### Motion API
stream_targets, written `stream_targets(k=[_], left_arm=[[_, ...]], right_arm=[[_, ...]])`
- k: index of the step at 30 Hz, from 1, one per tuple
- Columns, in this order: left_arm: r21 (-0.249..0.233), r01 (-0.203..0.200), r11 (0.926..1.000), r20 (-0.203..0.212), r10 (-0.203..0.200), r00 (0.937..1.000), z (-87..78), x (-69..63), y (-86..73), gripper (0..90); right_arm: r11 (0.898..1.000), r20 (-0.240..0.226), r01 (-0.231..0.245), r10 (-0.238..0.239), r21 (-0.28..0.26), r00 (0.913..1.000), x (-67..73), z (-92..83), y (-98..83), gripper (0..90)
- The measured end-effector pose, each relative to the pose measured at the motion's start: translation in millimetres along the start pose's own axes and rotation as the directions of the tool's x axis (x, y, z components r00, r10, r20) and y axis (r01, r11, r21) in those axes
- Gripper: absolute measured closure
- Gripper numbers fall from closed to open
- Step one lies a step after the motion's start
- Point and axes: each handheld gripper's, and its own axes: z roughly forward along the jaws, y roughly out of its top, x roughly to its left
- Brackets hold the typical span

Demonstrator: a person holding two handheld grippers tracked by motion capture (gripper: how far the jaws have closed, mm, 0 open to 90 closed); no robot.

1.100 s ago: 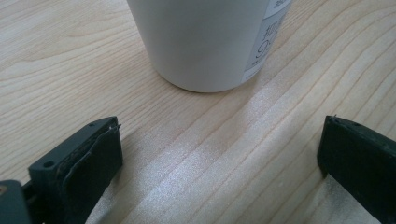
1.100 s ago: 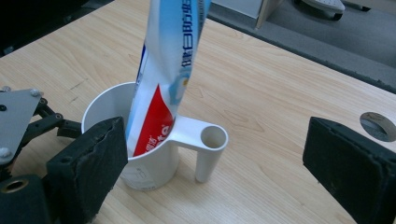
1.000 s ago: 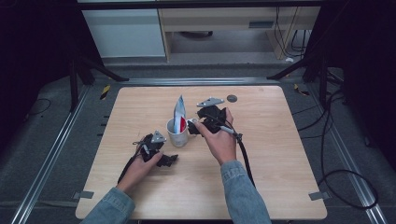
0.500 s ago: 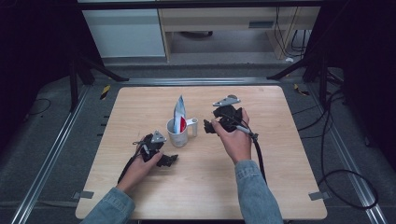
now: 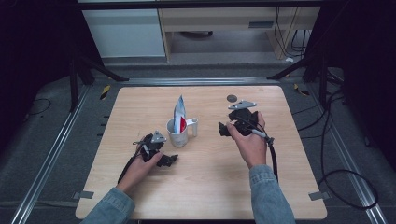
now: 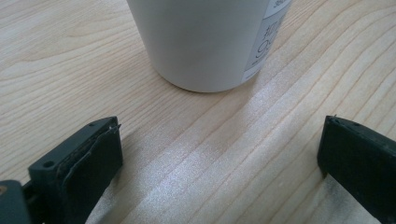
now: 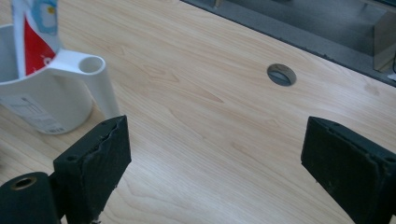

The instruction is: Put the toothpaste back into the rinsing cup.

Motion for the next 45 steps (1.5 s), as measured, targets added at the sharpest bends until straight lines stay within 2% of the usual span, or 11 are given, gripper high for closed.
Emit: stream_targets(k=[5, 8, 17, 24, 33, 39, 45], left_arm=[[0.003, -0.004, 1.0000, 0.000, 0.004, 1.0000, -0.2, 0.2, 0.0, 0.0], [0.003, -0.004, 1.0000, 0.000, 0.004, 1.0000, -0.2, 0.3, 0.0, 0.0], [0.003, -0.004, 1.0000, 0.000, 0.004, 1.0000, -0.2, 0.2, 0.0, 0.0], [0.004, -0.004, 1.0000, 0.000, 0.004, 1.0000, -0.2, 0.3, 0.0, 0.0], [0.004, -0.004, 1.0000, 0.000, 0.004, 1.0000, -0.1, 0.3, 0.2, 0.0], [0.003, -0.004, 1.0000, 0.000, 0.004, 1.0000, -0.1, 0.3, 0.1, 0.0], [0.003, -0.004, 1.0000, 0.000, 0.004, 1.0000, -0.1, 0.3, 0.1, 0.0]], right_arm=[[1.000, 0.017, -0.004, 0.003, 0.004, 0.9999, -8.2, -5.6, -5.8, 8.9], [1.000, 0.025, 0.010, -0.010, 0.012, 0.9996, -15.2, -8.9, -12.4, 9.7], [1.000, 0.038, 0.004, -0.005, 0.028, 0.9993, -28.7, -8.2, -33.0, 11.3], [0.997, 0.042, -0.066, 0.065, 0.034, 0.9970, -39.0, -3.1, -59.0, 14.1], [0.991, 0.032, -0.112, 0.110, 0.073, 0.9934, -44.8, 8.7, -84.7, 15.9], [0.987, 0.022, -0.126, 0.124, 0.101, 0.9920, -45.6, 16.6, -98.3, 16.0], [0.981, 0.029, -0.151, 0.149, 0.119, 0.9885, -48.6, 25.3, -111.7, 15.8]])
